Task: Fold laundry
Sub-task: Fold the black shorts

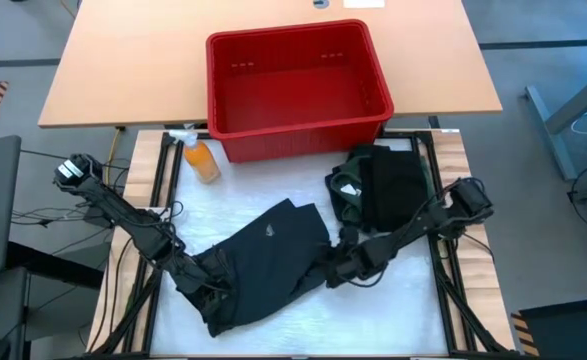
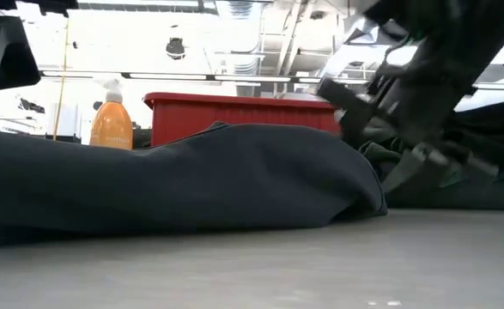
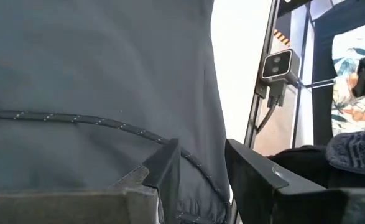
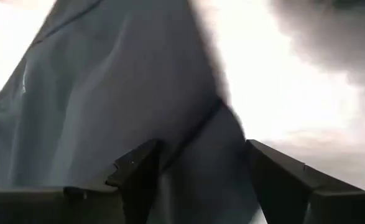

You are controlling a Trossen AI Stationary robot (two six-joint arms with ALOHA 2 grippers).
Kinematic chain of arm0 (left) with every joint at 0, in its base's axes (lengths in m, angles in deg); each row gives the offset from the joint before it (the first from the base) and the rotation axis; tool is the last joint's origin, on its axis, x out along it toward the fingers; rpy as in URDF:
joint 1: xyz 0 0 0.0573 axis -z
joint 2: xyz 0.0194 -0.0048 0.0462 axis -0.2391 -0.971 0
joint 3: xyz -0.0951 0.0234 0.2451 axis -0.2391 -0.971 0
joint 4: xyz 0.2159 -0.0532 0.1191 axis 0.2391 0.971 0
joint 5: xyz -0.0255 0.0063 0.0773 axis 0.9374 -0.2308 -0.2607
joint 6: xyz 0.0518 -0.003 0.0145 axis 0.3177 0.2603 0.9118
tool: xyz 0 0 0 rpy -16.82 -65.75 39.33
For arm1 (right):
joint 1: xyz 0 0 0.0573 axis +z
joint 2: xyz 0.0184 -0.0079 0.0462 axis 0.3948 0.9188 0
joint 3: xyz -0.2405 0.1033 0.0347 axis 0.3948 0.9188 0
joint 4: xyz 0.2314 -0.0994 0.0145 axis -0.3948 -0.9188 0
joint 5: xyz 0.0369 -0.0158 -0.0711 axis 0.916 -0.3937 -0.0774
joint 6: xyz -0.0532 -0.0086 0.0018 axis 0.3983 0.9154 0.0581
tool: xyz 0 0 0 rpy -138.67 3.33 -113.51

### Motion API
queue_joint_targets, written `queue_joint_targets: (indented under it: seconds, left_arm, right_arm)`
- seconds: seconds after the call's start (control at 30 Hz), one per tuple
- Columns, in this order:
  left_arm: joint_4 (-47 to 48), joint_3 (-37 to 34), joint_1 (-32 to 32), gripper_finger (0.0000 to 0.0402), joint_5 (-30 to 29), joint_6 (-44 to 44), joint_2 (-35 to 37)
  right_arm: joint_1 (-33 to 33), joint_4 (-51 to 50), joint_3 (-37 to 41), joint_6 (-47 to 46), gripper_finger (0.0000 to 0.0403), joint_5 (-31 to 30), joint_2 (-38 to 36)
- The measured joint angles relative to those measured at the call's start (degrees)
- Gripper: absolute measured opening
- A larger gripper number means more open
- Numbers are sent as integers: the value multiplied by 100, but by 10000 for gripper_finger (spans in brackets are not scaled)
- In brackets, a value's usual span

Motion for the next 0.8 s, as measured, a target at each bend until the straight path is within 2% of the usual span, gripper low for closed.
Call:
queue_joint_targets:
  seconds: [0.2,0.33,0.43,0.5,0.57,0.6,0.8]
  left_arm:
    - [11,-88,1,116,-4,20,0]
    - [10,-155,1,116,-73,56,-4]
    - [-5,-160,1,116,-184,113,-73]
    - [-32,-162,1,116,-252,189,-179]
    - [-131,-162,1,116,-264,275,-380]
    - [-152,-165,1,116,-277,346,-487]
    - [-1135,-166,-345,116,-717,996,-1395]
  right_arm:
    - [-237,1591,-7,786,265,203,394]
    - [-422,2025,-26,889,256,257,628]
    - [-498,2050,-21,1019,204,257,671]
    - [-546,2031,-10,1404,137,246,613]
    - [-631,2021,6,2011,52,195,511]
    - [-659,2006,11,2362,30,140,390]
    - [-831,1564,-257,4903,25,193,-682]
